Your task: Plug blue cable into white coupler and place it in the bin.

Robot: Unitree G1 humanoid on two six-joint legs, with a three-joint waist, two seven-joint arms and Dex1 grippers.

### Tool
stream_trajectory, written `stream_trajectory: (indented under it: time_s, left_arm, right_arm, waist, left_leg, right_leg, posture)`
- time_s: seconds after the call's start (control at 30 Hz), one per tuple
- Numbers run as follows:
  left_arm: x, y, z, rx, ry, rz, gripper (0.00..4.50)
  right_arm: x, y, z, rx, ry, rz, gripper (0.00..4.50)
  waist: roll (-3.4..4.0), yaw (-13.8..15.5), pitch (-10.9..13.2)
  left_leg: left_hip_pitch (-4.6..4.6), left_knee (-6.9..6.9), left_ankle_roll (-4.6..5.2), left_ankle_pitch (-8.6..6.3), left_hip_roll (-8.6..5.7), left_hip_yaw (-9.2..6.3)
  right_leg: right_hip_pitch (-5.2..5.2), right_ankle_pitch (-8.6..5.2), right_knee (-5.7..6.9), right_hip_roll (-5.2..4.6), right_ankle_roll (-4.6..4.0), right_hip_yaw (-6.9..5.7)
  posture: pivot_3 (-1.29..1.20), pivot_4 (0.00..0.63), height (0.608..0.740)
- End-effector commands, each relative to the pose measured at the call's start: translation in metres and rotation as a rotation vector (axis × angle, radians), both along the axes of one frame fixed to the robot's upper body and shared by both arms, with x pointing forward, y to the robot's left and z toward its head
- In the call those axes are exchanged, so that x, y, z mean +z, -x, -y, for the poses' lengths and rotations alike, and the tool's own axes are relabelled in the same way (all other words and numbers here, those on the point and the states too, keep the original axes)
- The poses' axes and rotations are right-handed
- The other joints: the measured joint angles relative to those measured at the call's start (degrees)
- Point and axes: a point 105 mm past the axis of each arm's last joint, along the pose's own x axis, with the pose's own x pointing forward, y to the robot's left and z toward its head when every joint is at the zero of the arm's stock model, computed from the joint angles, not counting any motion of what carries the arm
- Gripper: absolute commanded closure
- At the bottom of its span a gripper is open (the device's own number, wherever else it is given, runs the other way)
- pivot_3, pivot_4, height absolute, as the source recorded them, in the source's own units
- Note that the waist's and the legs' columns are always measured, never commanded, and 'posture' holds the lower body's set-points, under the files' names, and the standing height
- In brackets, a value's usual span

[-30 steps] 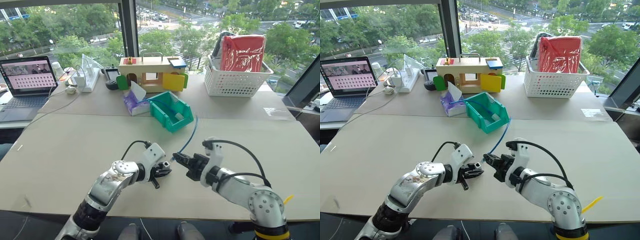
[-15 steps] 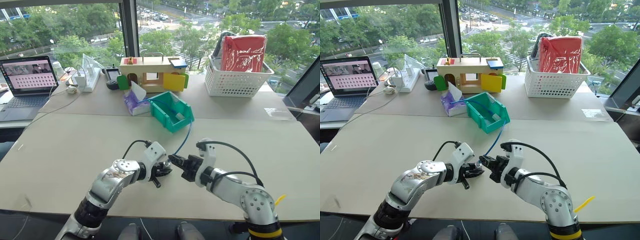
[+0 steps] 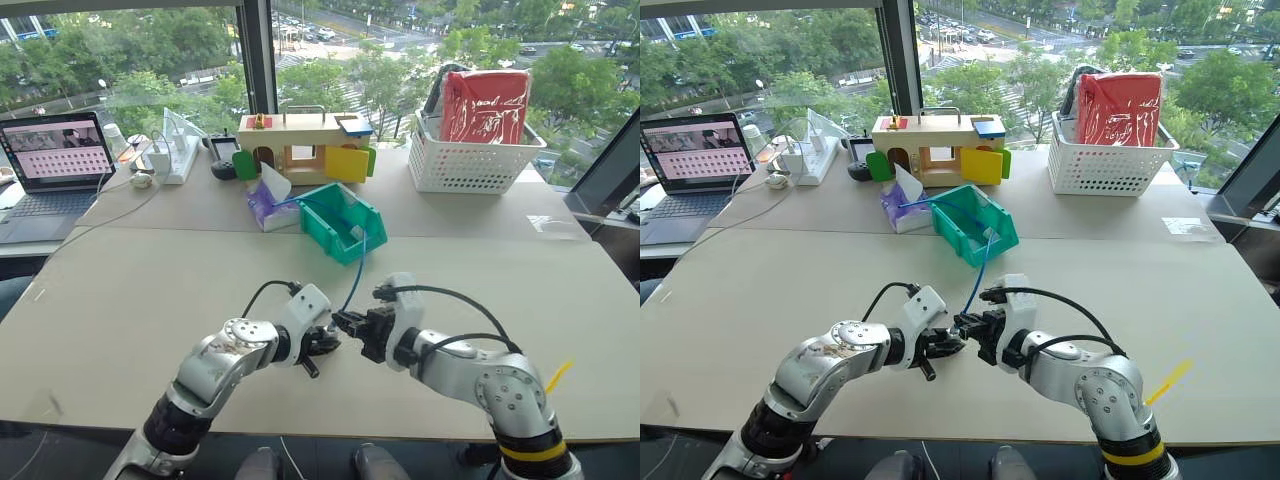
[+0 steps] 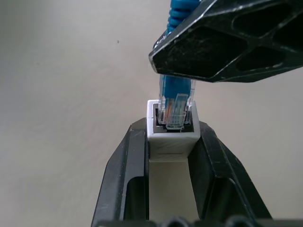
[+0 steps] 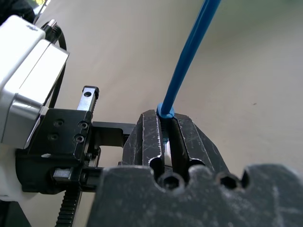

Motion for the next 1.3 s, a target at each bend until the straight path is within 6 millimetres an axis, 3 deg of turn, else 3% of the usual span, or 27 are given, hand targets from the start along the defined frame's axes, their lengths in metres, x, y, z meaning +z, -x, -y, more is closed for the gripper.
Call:
stream_trajectory:
  time_s: [0.03,0.2,0.4,0.77,1.0,1.17,1.23,1.3]
  left_arm:
    - [0.018,-0.001,-0.002,-0.005,0.0,0.011,3.84]
    - [0.047,-0.008,0.012,0.033,0.11,0.0,3.84]
    - [0.041,-0.004,0.018,0.039,0.096,-0.036,3.84]
    - [0.04,0.004,0.025,-0.006,0.056,-0.031,3.84]
    - [0.043,0.003,0.04,-0.027,0.088,-0.039,3.84]
    - [0.042,0.001,0.041,-0.014,0.089,-0.034,3.84]
    - [0.041,-0.001,0.038,0.005,0.096,-0.038,3.84]
    - [0.042,-0.004,0.036,0.02,0.101,-0.035,3.84]
  right_arm:
    - [-0.007,0.004,0.0,0.016,0.069,0.003,4.5]
    - [-0.012,0.011,-0.002,0.025,0.034,-0.034,4.5]
    - [-0.019,0.017,-0.004,0.035,0.038,-0.06,4.5]
    - [-0.037,0.029,-0.003,0.195,0.243,-0.059,4.5]
    - [-0.064,0.031,0.017,0.224,0.355,-0.112,4.5]
    - [-0.084,0.034,0.028,0.203,0.379,-0.167,4.5]
    - [-0.093,0.033,0.048,0.194,0.472,-0.17,4.5]
    - [-0.089,0.03,0.059,0.169,0.457,-0.167,4.5]
  waist:
    - [0.0,0.1,0.0]
    - [-0.03,0.1,0.0]
    - [-0.05,0.0,0.0]
    - [-0.05,0.1,0.0]
    - [-0.08,0.6,0.0]
    - [-0.13,0.8,-0.1]
    - [-0.15,0.8,-0.1]
    - [-0.15,1.1,-0.1]
  left_leg:
    - [0.0,0.0,0.0,0.0,0.0,-0.01]
    - [-0.05,0.0,0.0,0.0,-0.02,-0.01]
    - [-0.08,0.0,0.0,0.0,-0.04,-0.04]
    - [-0.06,0.01,0.0,0.0,-0.05,-0.04]
    - [-0.04,0.01,-0.01,0.0,-0.1,-0.06]
    - [0.05,0.03,-0.01,0.0,-0.12,-0.07]
    - [0.1,0.03,-0.01,0.0,-0.12,-0.07]
    - [0.22,0.03,-0.01,0.0,-0.15,-0.07]
  right_leg:
    - [0.0,0.0,0.0,0.01,0.0,-0.01]
    - [-0.02,-0.01,-0.01,0.0,0.02,-0.01]
    - [-0.04,0.0,-0.01,0.0,0.03,-0.01]
    - [-0.02,0.0,-0.01,0.0,0.02,-0.01]
    - [0.06,-0.01,-0.06,-0.05,0.03,-0.03]
    - [0.16,-0.02,-0.07,-0.07,0.06,-0.03]
    - [0.19,-0.02,-0.05,-0.07,0.06,-0.03]
    - [0.32,-0.03,-0.08,-0.09,0.08,-0.04]
  posture:
    - [0.0,0.15,0.739]
    - [0.0,0.15,0.739]
    - [0.0,0.15,0.739]
    - [0.0,0.15,0.739]
    - [0.0,0.15,0.739]
    - [0.0,0.15,0.739]
    - [0.0,0.15,0.739]
    - [0.0,0.15,0.739]
